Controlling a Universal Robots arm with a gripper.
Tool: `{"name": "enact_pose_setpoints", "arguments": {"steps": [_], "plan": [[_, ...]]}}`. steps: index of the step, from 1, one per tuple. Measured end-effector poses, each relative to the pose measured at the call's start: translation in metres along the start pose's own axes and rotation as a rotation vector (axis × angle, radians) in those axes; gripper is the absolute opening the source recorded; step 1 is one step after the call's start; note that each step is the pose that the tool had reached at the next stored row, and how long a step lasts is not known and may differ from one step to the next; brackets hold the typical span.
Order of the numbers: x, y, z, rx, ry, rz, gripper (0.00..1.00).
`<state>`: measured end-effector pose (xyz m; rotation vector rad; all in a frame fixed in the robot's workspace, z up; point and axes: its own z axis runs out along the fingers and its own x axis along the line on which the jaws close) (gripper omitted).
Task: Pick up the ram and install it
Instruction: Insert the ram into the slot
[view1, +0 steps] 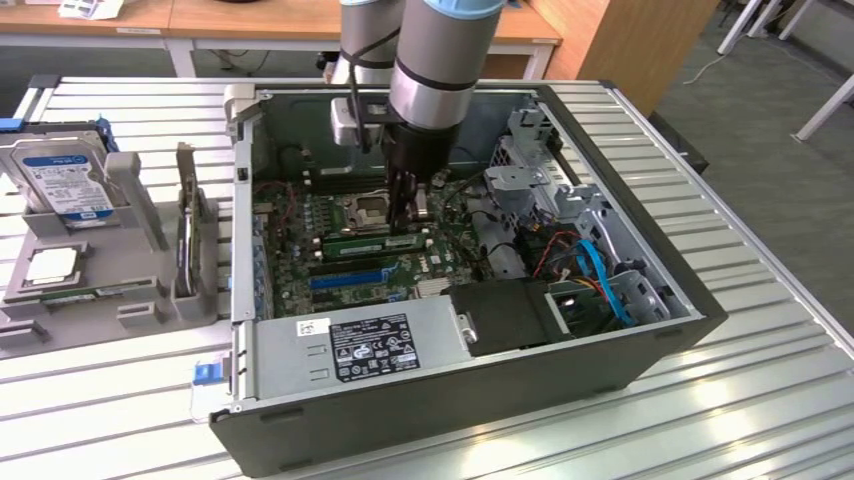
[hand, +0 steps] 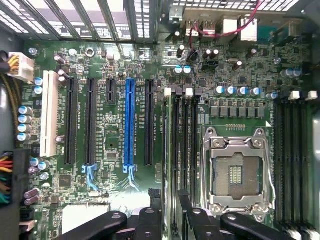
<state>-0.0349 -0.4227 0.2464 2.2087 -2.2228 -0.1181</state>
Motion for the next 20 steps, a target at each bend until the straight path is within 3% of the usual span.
{"name": "enact_pose_setpoints", "arguments": {"steps": [20], "plan": [[-0.003,0.0031,-0.0542,0.0,0.0,0.0,0.27]]}}
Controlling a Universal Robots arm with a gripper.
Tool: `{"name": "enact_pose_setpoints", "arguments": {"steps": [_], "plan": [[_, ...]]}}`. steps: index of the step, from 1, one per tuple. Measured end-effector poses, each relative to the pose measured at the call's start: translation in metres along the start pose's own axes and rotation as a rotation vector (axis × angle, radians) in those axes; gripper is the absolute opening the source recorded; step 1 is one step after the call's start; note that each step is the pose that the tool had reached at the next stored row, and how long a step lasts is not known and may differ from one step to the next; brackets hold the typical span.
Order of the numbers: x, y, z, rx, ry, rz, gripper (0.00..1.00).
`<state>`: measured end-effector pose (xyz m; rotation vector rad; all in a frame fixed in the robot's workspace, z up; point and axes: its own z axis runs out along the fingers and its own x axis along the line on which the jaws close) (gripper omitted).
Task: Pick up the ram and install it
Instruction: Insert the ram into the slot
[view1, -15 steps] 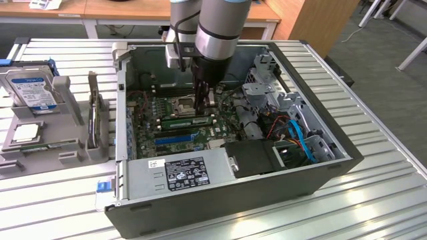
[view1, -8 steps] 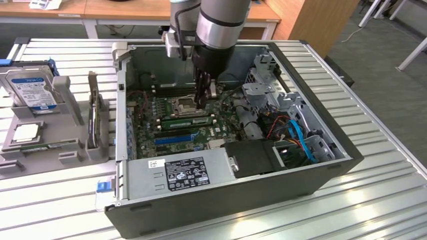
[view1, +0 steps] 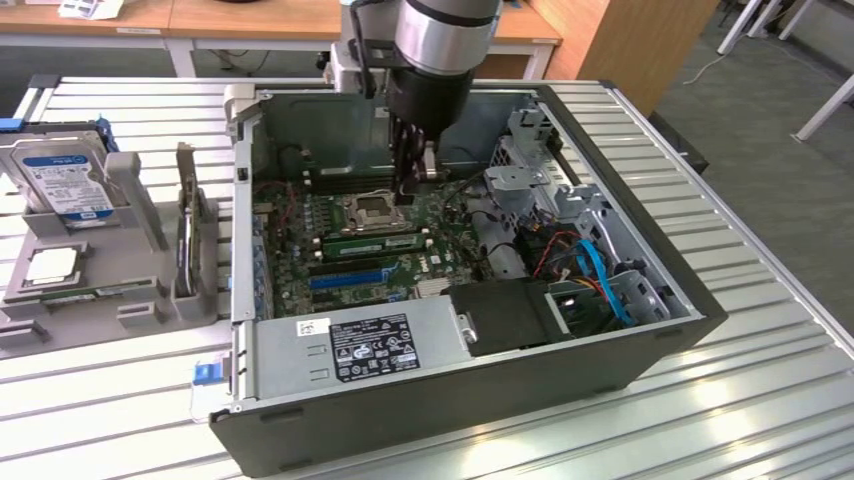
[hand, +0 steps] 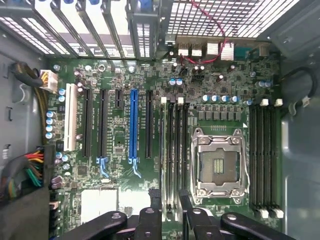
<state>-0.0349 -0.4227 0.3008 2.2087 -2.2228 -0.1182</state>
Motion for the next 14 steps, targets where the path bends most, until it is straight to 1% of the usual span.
{"name": "enact_pose_setpoints", "arguments": {"steps": [9,14], "plan": [[-0.001,0.0012,-0.0209,0.0,0.0,0.0,0.27],[-0.001,0.0017,-0.0301,0.0,0.0,0.0,0.27]]}}
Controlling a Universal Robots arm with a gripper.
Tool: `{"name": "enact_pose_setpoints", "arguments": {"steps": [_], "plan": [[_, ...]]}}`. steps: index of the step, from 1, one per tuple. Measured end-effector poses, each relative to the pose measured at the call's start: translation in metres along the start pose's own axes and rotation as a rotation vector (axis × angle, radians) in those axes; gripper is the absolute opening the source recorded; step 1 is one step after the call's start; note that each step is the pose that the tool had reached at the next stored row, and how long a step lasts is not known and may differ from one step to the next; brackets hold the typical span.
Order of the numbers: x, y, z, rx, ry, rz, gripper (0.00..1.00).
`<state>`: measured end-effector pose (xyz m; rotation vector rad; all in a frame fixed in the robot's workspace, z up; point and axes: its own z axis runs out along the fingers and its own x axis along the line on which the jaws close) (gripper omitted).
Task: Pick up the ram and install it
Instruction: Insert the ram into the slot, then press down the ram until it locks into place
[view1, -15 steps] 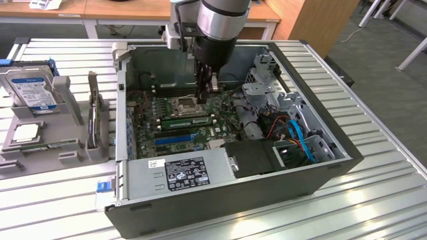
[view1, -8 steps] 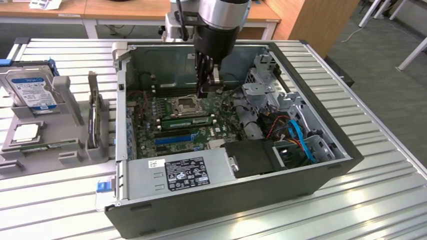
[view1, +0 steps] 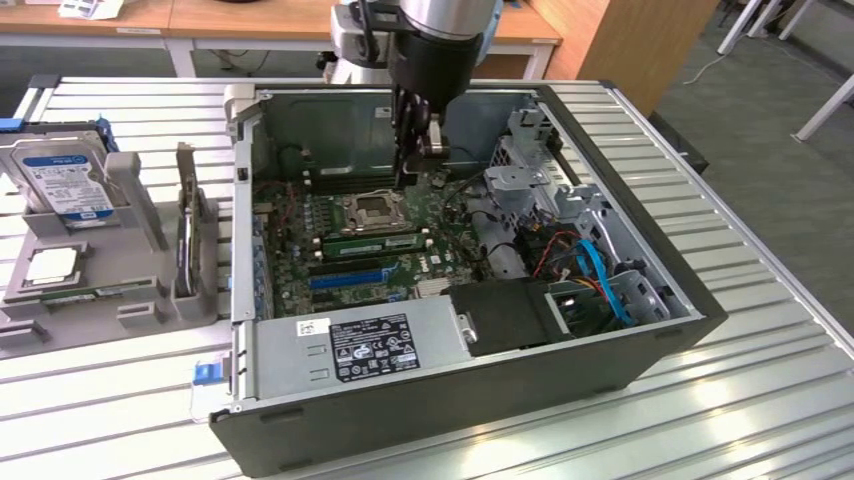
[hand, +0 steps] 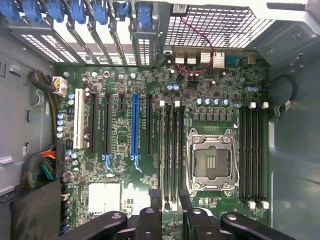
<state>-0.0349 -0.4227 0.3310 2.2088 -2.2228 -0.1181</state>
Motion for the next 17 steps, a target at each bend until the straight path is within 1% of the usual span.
{"name": "enact_pose_setpoints", "arguments": {"steps": [3,16,17], "plan": [[-0.0002,0.0002,-0.0029,0.0,-0.0001,0.0,0.27],[-0.0001,0.0002,-0.003,0.0,0.0,0.0,0.27],[-0.0001,0.0002,-0.003,0.0,0.0,0.0,0.25]]}}
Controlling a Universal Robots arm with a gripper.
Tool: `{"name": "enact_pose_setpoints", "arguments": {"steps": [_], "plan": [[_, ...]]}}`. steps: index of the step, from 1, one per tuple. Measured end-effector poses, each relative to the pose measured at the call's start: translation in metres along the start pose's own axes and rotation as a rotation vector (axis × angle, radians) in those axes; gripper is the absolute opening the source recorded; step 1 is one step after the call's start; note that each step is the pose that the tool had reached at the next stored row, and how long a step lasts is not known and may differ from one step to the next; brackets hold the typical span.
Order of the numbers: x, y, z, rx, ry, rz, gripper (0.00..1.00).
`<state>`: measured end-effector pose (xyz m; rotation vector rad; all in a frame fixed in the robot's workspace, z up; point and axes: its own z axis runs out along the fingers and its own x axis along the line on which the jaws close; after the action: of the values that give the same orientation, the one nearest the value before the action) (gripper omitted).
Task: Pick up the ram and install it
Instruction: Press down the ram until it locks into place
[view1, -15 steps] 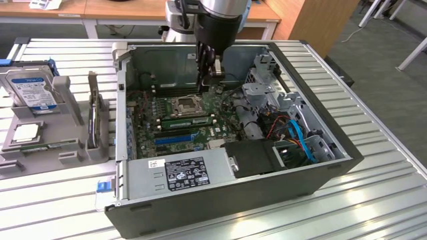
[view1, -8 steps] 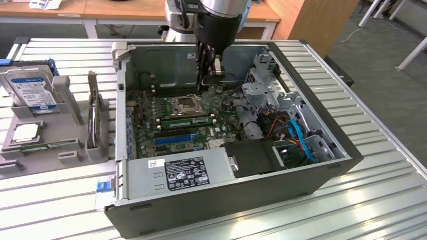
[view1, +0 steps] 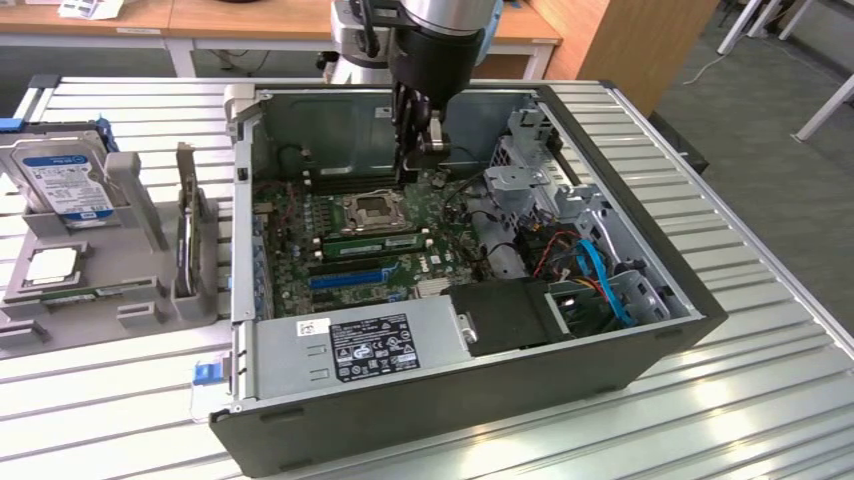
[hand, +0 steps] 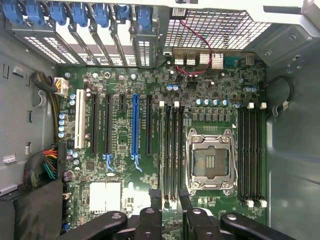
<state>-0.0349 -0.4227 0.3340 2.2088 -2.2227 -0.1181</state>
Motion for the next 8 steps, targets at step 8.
{"name": "enact_pose_setpoints", "arguments": {"steps": [8], "plan": [[0.0,0.0,0.0,0.0,0.0,0.0,0.1]]}}
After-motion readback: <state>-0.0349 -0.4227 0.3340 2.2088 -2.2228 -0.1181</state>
